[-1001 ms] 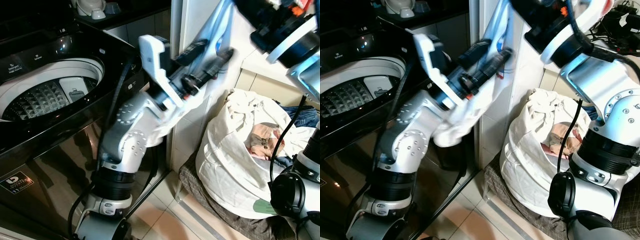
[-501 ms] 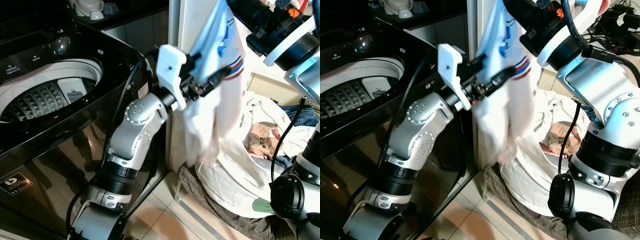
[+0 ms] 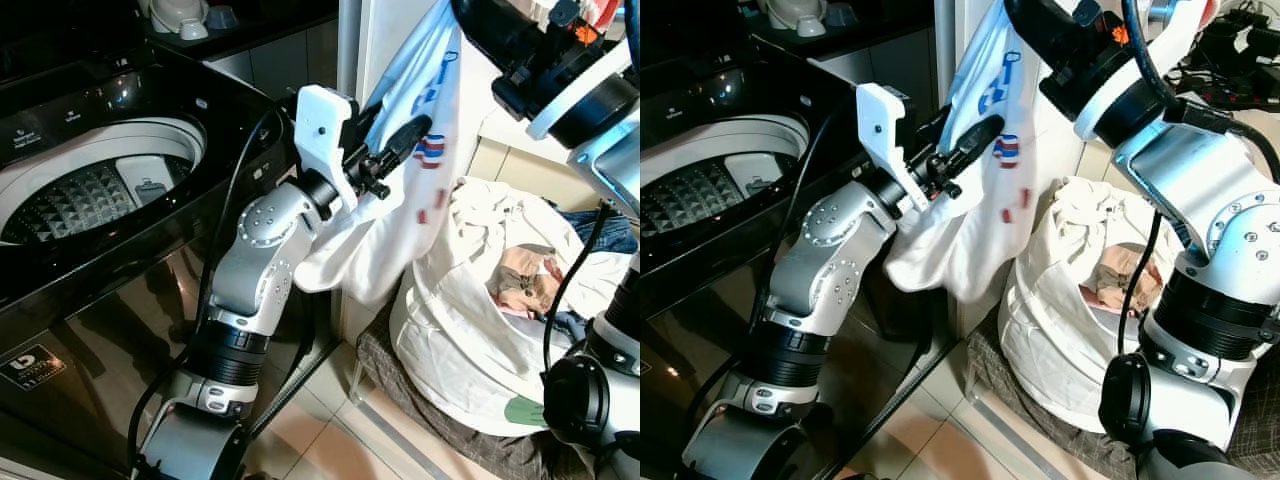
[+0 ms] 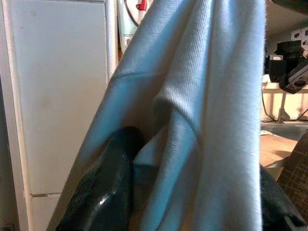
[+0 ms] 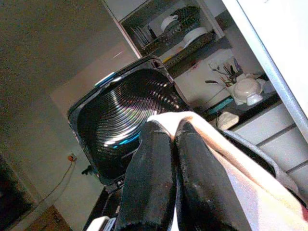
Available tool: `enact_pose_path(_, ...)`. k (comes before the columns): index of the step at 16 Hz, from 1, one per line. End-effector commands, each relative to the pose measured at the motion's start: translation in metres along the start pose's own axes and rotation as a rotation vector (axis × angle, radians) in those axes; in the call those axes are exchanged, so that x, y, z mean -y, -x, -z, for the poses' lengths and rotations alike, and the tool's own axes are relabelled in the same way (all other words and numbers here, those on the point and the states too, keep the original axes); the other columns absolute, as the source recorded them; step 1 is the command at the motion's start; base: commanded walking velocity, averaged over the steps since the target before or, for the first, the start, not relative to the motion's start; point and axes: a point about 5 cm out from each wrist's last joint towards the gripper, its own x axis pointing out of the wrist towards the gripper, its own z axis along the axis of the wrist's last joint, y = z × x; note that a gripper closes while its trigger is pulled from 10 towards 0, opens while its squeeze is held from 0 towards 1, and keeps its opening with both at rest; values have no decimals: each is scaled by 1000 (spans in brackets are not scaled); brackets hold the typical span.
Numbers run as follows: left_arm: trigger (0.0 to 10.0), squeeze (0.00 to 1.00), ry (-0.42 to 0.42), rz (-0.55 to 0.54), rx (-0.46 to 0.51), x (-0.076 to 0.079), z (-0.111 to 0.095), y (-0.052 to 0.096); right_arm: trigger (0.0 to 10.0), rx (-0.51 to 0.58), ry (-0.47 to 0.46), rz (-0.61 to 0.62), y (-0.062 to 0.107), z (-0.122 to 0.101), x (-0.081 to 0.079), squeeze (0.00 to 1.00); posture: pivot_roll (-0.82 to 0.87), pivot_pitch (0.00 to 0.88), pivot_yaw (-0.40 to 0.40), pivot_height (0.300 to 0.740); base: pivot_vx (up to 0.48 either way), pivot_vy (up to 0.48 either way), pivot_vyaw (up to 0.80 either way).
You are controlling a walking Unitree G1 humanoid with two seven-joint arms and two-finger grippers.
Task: Clothes washing
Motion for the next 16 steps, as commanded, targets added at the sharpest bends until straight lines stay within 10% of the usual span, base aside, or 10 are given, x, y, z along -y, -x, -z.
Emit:
enact_pose_path(1,0,0,-7,-8,9,-4,-2,0,0,10,10,-29,1,-1,-7,0,-102,0,26,740,0,0,0)
enact_pose_path(16,0,0,-23,-52,19,-17,-5,3,1137,5,12,-11,1,2,-4,0,-97,0,27,740,0,0,0)
